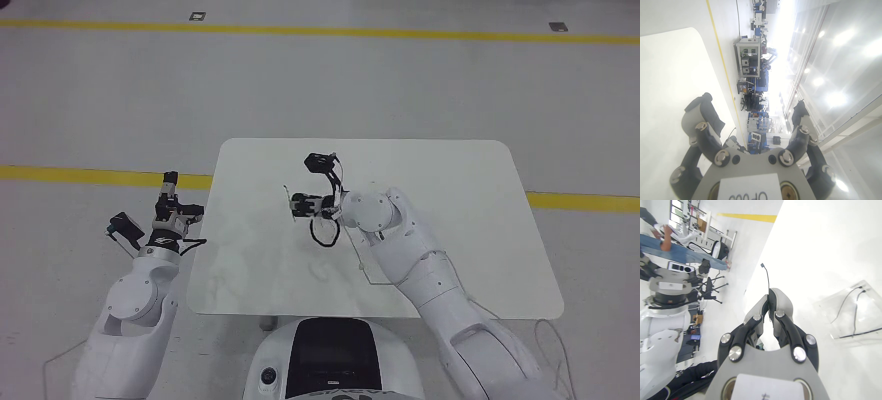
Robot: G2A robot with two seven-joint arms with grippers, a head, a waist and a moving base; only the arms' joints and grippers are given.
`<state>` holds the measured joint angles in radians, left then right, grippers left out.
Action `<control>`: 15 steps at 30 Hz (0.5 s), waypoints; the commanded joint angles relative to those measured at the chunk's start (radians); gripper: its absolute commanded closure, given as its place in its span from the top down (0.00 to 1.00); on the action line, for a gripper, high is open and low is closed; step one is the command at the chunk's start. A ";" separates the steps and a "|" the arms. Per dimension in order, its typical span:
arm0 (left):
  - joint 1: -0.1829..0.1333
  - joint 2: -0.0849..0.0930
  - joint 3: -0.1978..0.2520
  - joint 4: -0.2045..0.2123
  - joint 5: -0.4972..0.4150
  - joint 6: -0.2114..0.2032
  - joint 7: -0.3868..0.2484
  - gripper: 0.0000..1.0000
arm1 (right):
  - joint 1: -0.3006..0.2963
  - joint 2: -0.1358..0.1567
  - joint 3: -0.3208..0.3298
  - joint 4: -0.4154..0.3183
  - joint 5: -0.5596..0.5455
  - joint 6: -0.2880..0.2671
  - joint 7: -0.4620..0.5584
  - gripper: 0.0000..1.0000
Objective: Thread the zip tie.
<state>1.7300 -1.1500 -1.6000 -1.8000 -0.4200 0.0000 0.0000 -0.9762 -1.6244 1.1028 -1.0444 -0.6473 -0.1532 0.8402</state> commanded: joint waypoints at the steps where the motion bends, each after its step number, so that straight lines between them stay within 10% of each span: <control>1: 0.000 0.000 0.000 0.000 0.000 0.000 0.000 1.00 | 0.000 0.000 -0.001 0.000 -0.018 0.001 -0.001 0.00; 8: 0.000 0.000 0.000 0.000 0.000 0.000 0.000 1.00 | -0.018 0.004 0.007 -0.008 0.005 0.016 -0.017 0.00; 15: 0.000 0.000 0.000 0.000 0.000 0.000 0.000 1.00 | 0.018 0.004 0.018 -0.056 0.055 0.244 0.036 0.00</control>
<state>1.7300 -1.1500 -1.6000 -1.8000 -0.4200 0.0000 0.0000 -0.9646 -1.6200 1.1192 -1.0979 -0.5958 0.0554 0.8750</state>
